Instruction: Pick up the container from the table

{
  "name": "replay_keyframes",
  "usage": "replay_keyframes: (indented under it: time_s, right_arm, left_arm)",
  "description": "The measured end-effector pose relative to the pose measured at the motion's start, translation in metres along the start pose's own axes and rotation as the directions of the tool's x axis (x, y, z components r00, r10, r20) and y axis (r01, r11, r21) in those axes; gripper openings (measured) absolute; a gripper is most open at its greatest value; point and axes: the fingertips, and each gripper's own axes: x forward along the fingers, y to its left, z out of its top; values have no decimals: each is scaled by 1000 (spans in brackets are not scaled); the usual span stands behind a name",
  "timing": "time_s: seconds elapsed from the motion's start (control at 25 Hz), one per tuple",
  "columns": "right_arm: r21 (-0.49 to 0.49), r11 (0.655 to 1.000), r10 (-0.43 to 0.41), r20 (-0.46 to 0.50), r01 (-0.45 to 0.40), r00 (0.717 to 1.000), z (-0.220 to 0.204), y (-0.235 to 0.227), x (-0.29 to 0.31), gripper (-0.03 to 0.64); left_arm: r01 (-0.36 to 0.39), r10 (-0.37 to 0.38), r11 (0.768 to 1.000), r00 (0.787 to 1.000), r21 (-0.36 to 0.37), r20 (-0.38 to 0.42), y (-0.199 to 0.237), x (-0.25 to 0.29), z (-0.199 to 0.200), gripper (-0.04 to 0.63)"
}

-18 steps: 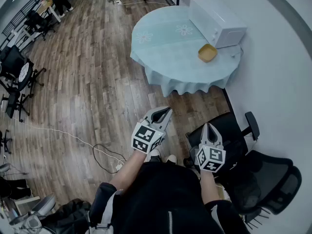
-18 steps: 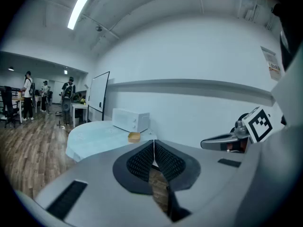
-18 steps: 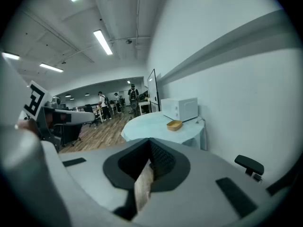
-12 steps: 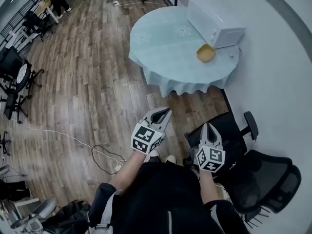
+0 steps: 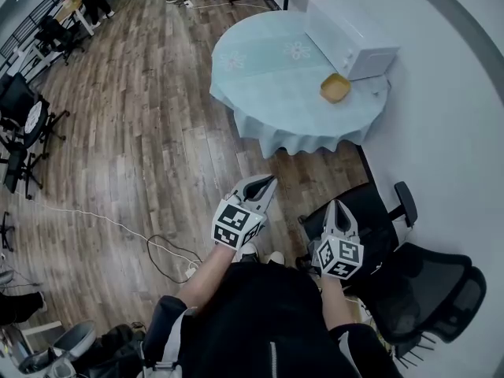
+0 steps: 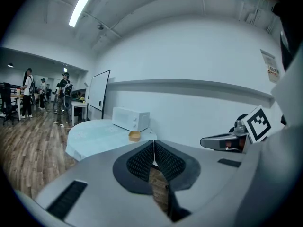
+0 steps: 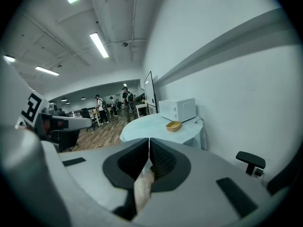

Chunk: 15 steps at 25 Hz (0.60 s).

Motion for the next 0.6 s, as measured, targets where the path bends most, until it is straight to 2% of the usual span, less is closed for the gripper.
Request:
replay_keyframes:
  time_s: [0.6]
  right_arm:
    - [8, 1000, -24, 3, 24, 1000, -6, 39, 9, 25]
  left_arm:
    - [26, -26, 1000, 1000, 3, 5, 36, -22, -6, 17]
